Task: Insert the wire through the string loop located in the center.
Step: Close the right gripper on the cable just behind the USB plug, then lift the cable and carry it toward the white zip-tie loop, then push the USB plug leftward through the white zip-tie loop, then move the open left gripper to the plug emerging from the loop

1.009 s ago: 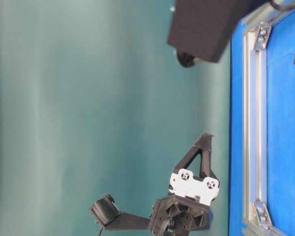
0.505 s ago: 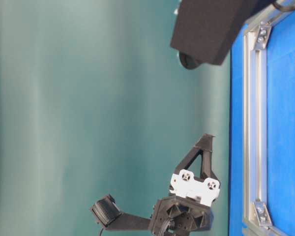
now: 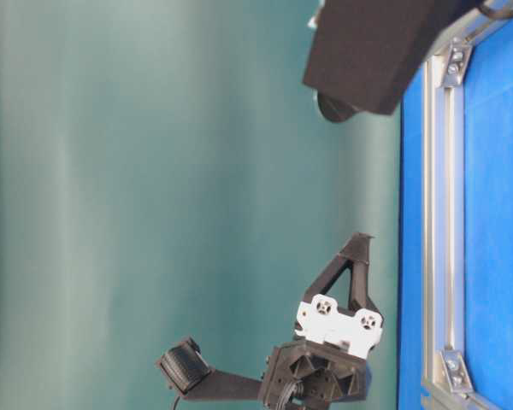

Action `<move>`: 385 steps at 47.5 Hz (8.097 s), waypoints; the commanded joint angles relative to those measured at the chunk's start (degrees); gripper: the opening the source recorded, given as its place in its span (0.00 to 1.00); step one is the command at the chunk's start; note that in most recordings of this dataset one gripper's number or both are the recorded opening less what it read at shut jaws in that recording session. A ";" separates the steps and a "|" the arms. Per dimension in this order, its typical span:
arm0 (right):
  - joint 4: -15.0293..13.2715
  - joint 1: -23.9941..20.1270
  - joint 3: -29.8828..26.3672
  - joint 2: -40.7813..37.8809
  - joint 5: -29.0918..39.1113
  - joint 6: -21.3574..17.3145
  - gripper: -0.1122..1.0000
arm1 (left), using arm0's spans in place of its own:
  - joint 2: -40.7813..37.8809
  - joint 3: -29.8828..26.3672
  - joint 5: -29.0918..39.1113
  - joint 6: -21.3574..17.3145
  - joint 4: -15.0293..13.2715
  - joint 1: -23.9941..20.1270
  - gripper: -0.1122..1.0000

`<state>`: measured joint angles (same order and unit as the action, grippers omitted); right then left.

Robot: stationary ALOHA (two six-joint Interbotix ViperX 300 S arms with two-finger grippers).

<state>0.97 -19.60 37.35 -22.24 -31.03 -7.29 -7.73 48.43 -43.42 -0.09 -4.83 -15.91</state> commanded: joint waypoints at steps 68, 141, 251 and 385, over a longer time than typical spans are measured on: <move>-0.18 -0.79 -0.79 15.73 10.81 0.35 0.07 | 1.76 -0.70 -0.35 0.26 0.09 0.18 0.10; 0.26 -1.14 9.40 21.88 10.55 -0.18 0.07 | 1.76 -0.44 -0.35 0.44 0.18 0.18 0.10; 0.97 9.40 16.17 24.35 6.94 -0.09 0.07 | 1.76 -0.53 -0.35 0.18 0.18 0.79 0.10; 0.97 9.32 2.64 12.66 7.12 0.00 0.07 | 4.48 5.98 -0.35 7.73 0.18 21.71 0.10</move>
<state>1.76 -10.20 40.78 -10.37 -23.38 -7.38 -4.66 54.67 -43.42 7.65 -4.83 4.04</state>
